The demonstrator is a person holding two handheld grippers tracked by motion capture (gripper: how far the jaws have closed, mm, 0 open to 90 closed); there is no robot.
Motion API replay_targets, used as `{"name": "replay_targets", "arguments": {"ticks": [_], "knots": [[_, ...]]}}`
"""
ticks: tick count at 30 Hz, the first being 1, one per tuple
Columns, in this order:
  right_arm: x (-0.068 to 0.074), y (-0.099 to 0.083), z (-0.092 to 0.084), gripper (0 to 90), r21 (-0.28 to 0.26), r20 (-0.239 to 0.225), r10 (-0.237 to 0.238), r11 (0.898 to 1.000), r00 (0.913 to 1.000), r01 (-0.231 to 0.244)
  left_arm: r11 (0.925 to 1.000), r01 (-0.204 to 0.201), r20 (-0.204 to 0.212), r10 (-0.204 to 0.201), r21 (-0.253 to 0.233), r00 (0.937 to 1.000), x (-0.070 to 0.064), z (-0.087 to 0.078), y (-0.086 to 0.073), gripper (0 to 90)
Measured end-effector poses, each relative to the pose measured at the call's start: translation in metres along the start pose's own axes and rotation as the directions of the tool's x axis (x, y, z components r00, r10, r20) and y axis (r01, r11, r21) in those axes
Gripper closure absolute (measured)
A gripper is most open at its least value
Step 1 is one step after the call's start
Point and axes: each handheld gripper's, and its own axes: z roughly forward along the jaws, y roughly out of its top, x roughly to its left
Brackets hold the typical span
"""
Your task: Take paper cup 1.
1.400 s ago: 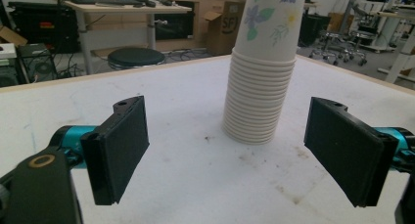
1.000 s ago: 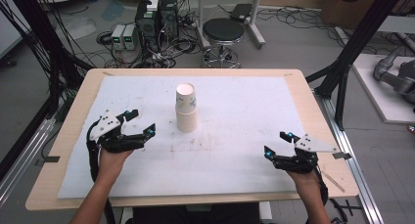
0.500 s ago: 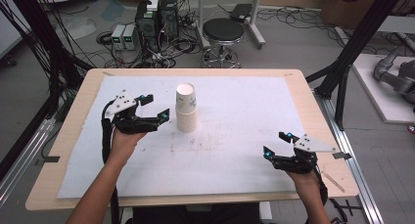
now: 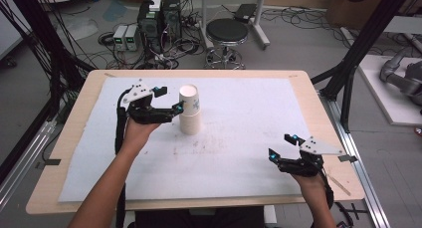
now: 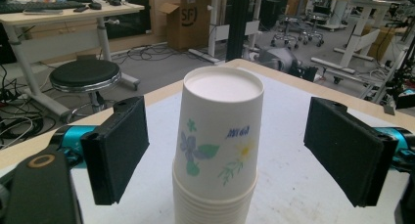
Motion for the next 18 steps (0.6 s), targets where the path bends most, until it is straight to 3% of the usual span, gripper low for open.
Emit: {"name": "replay_targets", "arguments": {"ticks": [6,18], "knots": [[-0.001,0.0,-0.001,20.5,-0.006,0.001,-0.004,1.0,1.0,0.004,0.9998,0.008,-0.016,-0.007,0.021,0.9999,0.002,0.012,0.003,16.4],[-0.001,0.0,-0.001,20.5,-0.005,-0.001,0.001,1.0,1.0,-0.001,0.9978,0.002,0.007,-0.003,0.066,1.0,-0.002,0.043,0.007,16.5]]}}
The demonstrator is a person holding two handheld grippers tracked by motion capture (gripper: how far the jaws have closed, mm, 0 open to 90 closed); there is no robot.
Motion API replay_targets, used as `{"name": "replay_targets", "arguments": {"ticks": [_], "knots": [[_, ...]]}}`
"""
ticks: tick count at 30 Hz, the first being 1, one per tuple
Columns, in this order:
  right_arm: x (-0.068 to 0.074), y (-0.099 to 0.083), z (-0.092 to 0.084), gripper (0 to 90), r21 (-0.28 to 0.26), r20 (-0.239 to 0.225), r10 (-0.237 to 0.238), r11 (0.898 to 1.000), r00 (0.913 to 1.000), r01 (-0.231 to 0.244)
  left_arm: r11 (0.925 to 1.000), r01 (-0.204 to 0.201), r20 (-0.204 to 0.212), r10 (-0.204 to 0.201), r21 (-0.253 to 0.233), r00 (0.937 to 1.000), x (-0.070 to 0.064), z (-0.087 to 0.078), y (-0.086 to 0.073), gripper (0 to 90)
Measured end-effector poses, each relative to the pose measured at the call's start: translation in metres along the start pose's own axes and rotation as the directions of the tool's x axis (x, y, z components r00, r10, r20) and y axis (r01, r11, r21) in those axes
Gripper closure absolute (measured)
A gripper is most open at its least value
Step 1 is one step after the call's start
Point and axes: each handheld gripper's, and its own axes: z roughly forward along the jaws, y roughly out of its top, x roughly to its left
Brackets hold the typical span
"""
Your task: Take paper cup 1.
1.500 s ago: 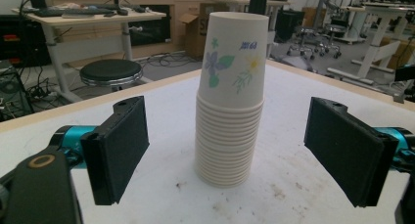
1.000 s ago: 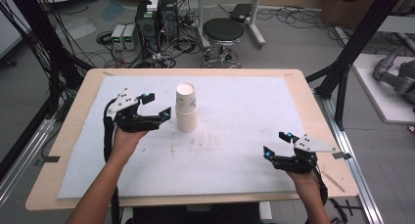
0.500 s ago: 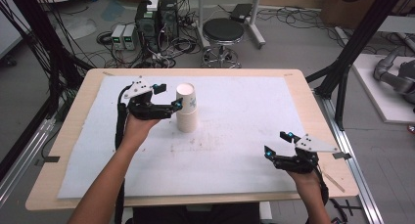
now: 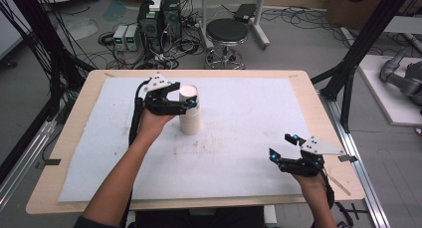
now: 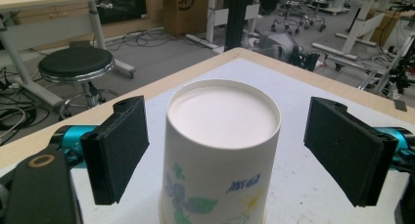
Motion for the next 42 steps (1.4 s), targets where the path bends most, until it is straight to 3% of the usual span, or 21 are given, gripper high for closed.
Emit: {"name": "replay_targets", "arguments": {"ticks": [6,16,24,33,42], "knots": [[-0.001,-0.001,-0.001,20.4,0.002,-0.001,0.005,1.0,1.0,-0.005,0.9995,0.011,-0.009,-0.011,0.029,0.9999,-0.001,0.015,-0.003,18.3],[-0.002,-0.001,-0.003,20.5,-0.001,0.003,0.008,1.0,1.0,-0.008,0.9997,-0.001,-0.01,0.001,0.022,1.0,0.0,0.015,-0.003,31.0],[-0.002,-0.001,-0.002,20.4,-0.002,0.002,0.005,1.0,1.0,-0.005,0.9998,-0.011,-0.011,0.011,0.018,0.9999,0.001,0.013,-0.002,33.6],[-0.001,-0.001,-0.002,20.4,0.003,-0.002,0.008,1.0,1.0,-0.008,0.9999,-0.01,-0.014,0.01,-0.014,0.9999,-0.001,0.009,0.003,33.7],[0.0,0.0,-0.002,20.5,0.001,-0.009,0.004,1.0,0.9999,-0.004,0.9965,-0.024,-0.015,0.023,-0.08,0.9996,-0.006,-0.004,0.026,34.0]]}}
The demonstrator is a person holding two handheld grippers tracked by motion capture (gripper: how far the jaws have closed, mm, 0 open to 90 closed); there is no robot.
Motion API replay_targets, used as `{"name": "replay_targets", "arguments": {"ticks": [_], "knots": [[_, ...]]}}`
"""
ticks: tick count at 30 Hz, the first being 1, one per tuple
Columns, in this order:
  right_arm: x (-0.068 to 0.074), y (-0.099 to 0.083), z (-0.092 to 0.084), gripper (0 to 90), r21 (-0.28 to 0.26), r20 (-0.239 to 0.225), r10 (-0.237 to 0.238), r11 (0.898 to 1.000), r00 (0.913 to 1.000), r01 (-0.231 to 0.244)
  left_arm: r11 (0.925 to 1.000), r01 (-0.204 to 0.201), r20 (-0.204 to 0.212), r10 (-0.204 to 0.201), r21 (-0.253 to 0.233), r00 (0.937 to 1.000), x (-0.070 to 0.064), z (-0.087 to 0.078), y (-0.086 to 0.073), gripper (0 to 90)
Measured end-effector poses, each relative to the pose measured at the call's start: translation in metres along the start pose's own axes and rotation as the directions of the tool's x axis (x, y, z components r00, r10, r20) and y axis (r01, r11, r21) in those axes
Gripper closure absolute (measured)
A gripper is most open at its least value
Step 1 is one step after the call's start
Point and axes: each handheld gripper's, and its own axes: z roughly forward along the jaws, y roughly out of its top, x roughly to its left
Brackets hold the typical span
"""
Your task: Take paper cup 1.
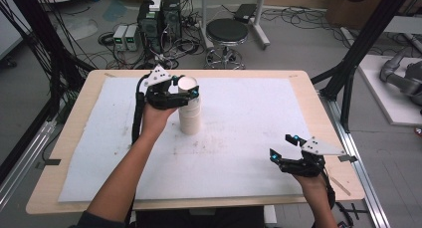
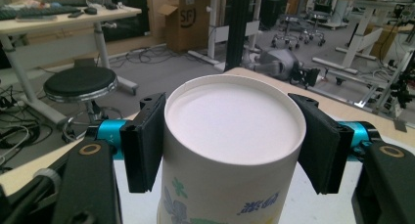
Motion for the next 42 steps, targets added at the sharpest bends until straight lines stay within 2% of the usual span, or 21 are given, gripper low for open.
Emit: {"name": "replay_targets", "arguments": {"ticks": [6,10,15,21,25,34,39,42], "knots": [[0.0,0.001,-0.001,20.4,-0.001,-0.001,0.003,1.0,1.0,-0.003,0.9981,-0.024,0.001,0.024,-0.057,0.9997,-0.003,-0.011,0.024,34.3],[-0.001,0.0,-0.001,20.5,-0.004,0.0,0.008,1.0,1.0,-0.008,0.9954,-0.017,0.012,0.018,-0.094,0.9998,-0.005,-0.021,0.035,34.5],[0.0,0.0,0.0,20.4,0.001,0.0,0.009,1.0,1.0,-0.009,0.9916,-0.002,0.018,0.005,-0.129,0.9998,-0.008,-0.037,0.04,34.6],[0.001,0.001,0.0,20.5,0.002,-0.001,0.0,1.0,1.0,0.0,0.9867,-0.001,0.004,0.001,-0.163,1.0,-0.008,-0.065,0.04,34.7],[0.003,0.001,0.003,20.5,0.009,-0.005,-0.001,1.0,1.0,0.001,0.989,-0.005,-0.004,0.005,-0.148,1.0,-0.006,-0.083,0.033,34.8],[0.005,0.003,0.007,20.5,0.011,-0.014,-0.003,1.0,0.9999,0.003,0.9925,0.003,-0.03,-0.007,-0.122,0.9995,-0.005,-0.114,0.005,34.8],[0.008,0.003,0.008,20.4,0.016,-0.024,-0.008,1.0,0.9997,0.009,0.9948,0.01,-0.028,-0.013,-0.102,0.9995,-0.003,-0.125,-0.026,34.8],[0.008,0.003,0.008,20.5,0.013,-0.024,-0.004,1.0,0.9997,0.004,0.9959,0.037,-0.02,-0.039,-0.083,0.999,-0.001,-0.128,-0.048,34.8]]}}
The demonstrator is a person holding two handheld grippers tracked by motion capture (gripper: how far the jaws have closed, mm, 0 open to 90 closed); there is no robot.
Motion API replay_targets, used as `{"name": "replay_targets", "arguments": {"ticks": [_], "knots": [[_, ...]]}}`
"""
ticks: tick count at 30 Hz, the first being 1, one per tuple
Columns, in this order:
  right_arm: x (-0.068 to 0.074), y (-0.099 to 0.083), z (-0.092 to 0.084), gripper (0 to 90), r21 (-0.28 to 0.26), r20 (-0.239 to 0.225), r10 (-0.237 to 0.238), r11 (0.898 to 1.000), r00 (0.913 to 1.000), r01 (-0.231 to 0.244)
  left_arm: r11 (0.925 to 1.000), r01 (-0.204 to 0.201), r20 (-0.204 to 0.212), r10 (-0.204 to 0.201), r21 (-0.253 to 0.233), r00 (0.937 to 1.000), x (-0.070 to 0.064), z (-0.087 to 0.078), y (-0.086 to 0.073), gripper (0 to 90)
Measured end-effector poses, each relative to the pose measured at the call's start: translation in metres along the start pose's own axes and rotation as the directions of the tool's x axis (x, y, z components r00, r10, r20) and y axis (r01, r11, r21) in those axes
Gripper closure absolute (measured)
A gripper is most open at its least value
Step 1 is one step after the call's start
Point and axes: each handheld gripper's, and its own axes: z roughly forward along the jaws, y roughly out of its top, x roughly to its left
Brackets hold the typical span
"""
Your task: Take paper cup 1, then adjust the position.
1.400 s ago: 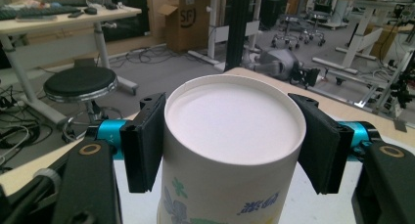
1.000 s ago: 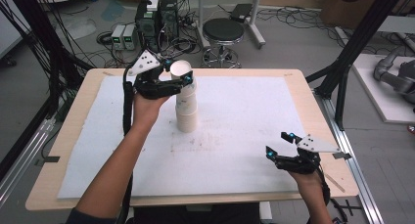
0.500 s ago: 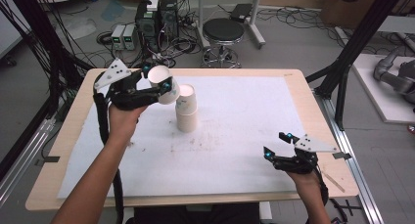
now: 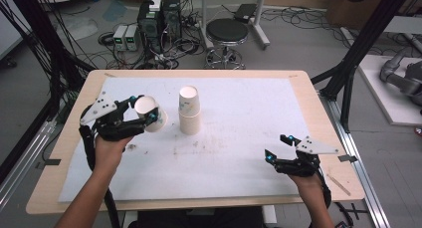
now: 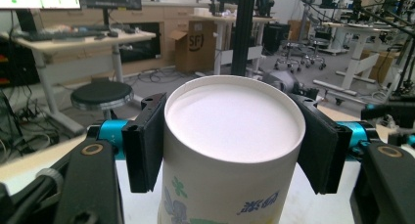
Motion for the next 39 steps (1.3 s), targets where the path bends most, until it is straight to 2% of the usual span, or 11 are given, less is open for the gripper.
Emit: {"name": "replay_targets", "arguments": {"ticks": [4,8,16,25,29,32,39], "knots": [[0.001,0.001,0.002,20.5,-0.001,-0.004,0.0,1.0,1.0,0.0,0.9991,0.022,0.005,-0.022,0.035,0.9997,0.001,-0.003,-0.02,34.8],[0.002,0.004,0.004,20.5,0.007,-0.017,-0.002,1.0,0.9998,0.002,0.999,0.024,0.02,-0.025,0.036,0.9995,-0.005,-0.005,-0.029,34.9],[0.004,0.014,0.007,20.4,-0.007,-0.055,-0.016,1.0,0.9984,0.015,0.9985,0.002,0.066,-0.005,0.055,0.9978,-0.016,-0.002,-0.033,34.9],[0.009,0.022,0.014,20.4,-0.017,-0.087,-0.025,1.0,0.9959,0.024,0.9975,-0.006,0.11,-0.002,0.071,0.994,-0.022,0.004,-0.035,35.0],[0.016,0.028,0.022,20.3,-0.029,-0.14,-0.046,0.999,0.9891,0.043,0.9972,-0.009,0.13,0.0,0.074,0.9915,-0.028,0.006,-0.036,35.1],[0.022,0.033,0.029,20.3,-0.021,-0.206,-0.046,0.999,0.9775,0.043,0.997,-0.018,0.154,0.006,0.076,0.988,-0.034,0.009,-0.036,35.2],[0.033,0.041,0.043,20.4,-0.038,-0.264,-0.074,0.997,0.9618,0.067,0.9948,-0.028,0.213,0.006,0.098,0.9771,-0.044,0.02,-0.037,35.2]]}}
